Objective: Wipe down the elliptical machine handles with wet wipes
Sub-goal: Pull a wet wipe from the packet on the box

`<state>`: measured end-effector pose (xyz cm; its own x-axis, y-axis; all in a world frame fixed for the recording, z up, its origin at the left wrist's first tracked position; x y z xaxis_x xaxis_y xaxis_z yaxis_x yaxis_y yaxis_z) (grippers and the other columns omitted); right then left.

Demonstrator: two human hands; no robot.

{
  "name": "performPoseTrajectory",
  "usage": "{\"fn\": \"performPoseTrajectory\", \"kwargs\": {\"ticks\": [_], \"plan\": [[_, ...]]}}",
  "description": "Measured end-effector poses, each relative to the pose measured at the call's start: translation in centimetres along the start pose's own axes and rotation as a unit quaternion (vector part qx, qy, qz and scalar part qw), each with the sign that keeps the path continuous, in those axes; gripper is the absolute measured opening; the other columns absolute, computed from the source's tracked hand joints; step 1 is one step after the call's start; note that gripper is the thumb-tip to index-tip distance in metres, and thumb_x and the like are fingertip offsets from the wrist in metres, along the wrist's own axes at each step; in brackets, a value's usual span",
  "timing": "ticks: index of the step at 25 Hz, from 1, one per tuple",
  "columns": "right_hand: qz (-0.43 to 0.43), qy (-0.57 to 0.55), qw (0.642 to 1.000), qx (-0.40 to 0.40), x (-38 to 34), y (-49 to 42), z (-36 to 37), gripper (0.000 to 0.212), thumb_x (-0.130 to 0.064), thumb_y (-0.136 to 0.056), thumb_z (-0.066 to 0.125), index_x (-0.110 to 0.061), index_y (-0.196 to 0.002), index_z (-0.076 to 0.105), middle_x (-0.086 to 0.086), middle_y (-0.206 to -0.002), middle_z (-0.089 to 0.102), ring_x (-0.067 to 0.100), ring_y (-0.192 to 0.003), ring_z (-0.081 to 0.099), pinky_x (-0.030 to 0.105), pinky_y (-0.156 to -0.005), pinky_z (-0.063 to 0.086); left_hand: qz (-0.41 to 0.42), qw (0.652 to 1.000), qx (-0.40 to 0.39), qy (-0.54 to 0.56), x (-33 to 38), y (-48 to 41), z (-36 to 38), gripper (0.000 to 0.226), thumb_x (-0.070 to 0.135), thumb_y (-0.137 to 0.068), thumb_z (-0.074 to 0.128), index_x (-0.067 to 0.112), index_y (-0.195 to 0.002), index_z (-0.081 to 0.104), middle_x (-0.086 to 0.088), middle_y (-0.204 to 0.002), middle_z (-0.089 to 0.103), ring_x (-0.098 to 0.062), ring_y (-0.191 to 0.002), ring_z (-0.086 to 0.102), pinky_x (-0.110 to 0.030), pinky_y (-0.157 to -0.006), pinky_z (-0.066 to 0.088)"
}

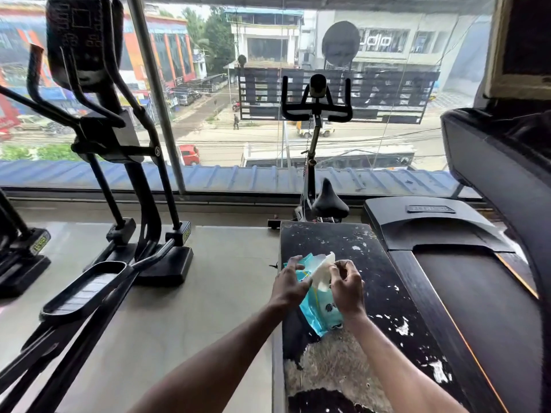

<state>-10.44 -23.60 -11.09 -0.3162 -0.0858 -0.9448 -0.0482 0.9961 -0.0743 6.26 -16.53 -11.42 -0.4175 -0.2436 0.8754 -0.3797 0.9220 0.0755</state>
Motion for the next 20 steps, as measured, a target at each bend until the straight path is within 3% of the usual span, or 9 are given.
{"fn": "performPoseTrajectory", "kwargs": {"ticks": [3,4,6,8,11,13,16,18,20], "plan": [[0.01,-0.07,0.997,-0.035,-0.5,-0.5,0.2,0.006,-0.016,-0.098,0.069,-0.017,-0.093,0.072,-0.001,-0.082,0.074,0.022,-0.079,0.069,0.033,-0.073,0.056,0.002,0.993,-0.004,0.119,1.3,0.5,-0.9,0.047,0.018,-0.09,0.076,0.014,-0.133,0.057,-0.005,-0.12,0.067,-0.013,-0.095,0.066,-0.019,-0.074,0.056],[0.013,-0.094,0.994,-0.05,-0.7,-0.5,0.3,0.004,-0.019,-0.097,0.071,-0.018,-0.094,0.073,0.0,-0.083,0.076,0.021,-0.08,0.072,0.036,-0.075,0.059,0.001,0.985,-0.02,0.171,1.6,0.8,-0.9,0.043,0.023,-0.088,0.077,0.014,-0.127,0.06,-0.006,-0.119,0.069,-0.013,-0.092,0.067,-0.021,-0.071,0.057],[0.023,-0.147,0.985,-0.086,-1.6,-0.1,0.8,0.008,-0.022,-0.096,0.074,-0.015,-0.099,0.073,0.004,-0.088,0.079,0.02,-0.082,0.075,0.038,-0.078,0.062,0.003,0.967,-0.053,0.248,2.0,1.5,-1.0,0.047,0.033,-0.08,0.079,0.016,-0.121,0.064,-0.01,-0.117,0.073,-0.016,-0.094,0.072,-0.036,-0.078,0.06],[0.039,-0.187,0.974,-0.123,-2.5,0.4,1.6,0.014,-0.021,-0.095,0.075,-0.011,-0.104,0.071,0.006,-0.093,0.08,0.021,-0.086,0.077,0.039,-0.081,0.063,0.011,0.96,-0.071,0.272,2.2,2.1,-1.4,0.051,0.026,-0.078,0.086,0.014,-0.123,0.064,-0.014,-0.116,0.073,-0.019,-0.094,0.073,-0.045,-0.084,0.06],[0.053,-0.193,0.966,-0.165,-3.4,1.0,3.2,0.01,-0.02,-0.095,0.075,-0.013,-0.103,0.073,0.008,-0.098,0.08,0.027,-0.093,0.077,0.045,-0.085,0.063,0.024,0.952,-0.036,0.302,2.2,3.0,-3.5,0.042,0.001,-0.085,0.08,0.008,-0.122,0.063,-0.017,-0.104,0.073,-0.021,-0.081,0.072,-0.036,-0.072,0.061],[0.045,-0.184,0.961,-0.2,-4.6,1.7,4.3,0.012,-0.022,-0.094,0.076,-0.016,-0.104,0.075,0.013,-0.109,0.077,0.024,-0.093,0.077,0.041,-0.081,0.064,0.02,0.953,0.013,0.302,2.0,3.7,-5.8,0.029,0.0,-0.089,0.076,0.006,-0.115,0.065,-0.018,-0.094,0.074,-0.021,-0.071,0.069,-0.03,-0.063,0.058],[-0.081,-0.087,0.962,-0.246,-7.7,3.2,5.2,0.037,-0.037,-0.086,0.084,-0.034,-0.12,0.069,-0.005,-0.128,0.064,0.008,-0.103,0.07,0.028,-0.087,0.061,-0.006,0.951,0.067,0.303,1.4,4.5,-9.1,0.015,0.002,-0.092,0.074,0.003,-0.106,0.07,-0.015,-0.082,0.072,-0.016,-0.056,0.06,-0.025,-0.056,0.05],[-0.206,-0.018,0.94,-0.273,-10.6,5.3,6.0,0.053,-0.046,-0.074,0.091,-0.042,-0.121,0.066,-0.016,-0.131,0.056,0.001,-0.111,0.061,0.019,-0.092,0.053,-0.014,0.948,0.091,0.306,1.3,5.4,-11.1,0.011,0.004,-0.091,0.075,0.003,-0.101,0.072,-0.014,-0.08,0.071,-0.015,-0.053,0.054,-0.027,-0.056,0.047],[-0.265,0.007,0.922,-0.282,-12.2,6.8,7.3,0.038,-0.053,-0.071,0.087,-0.045,-0.105,0.072,-0.018,-0.12,0.065,0.001,-0.103,0.065,0.024,-0.085,0.056,-0.014,0.946,0.109,0.304,1.4,6.6,-12.9,0.006,0.006,-0.09,0.077,0.005,-0.095,0.073,-0.012,-0.079,0.071,-0.014,-0.054,0.055,-0.026,-0.057,0.047]]}}
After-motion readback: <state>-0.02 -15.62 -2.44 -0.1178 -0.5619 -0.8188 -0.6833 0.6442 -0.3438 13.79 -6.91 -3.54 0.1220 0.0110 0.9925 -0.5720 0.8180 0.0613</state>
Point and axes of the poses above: each hand's wrist, its own y-axis away from the middle knuckle, its own z-axis out of the palm, x = y × z, the point moved 10 cm from there along -y, towards the middle knuckle
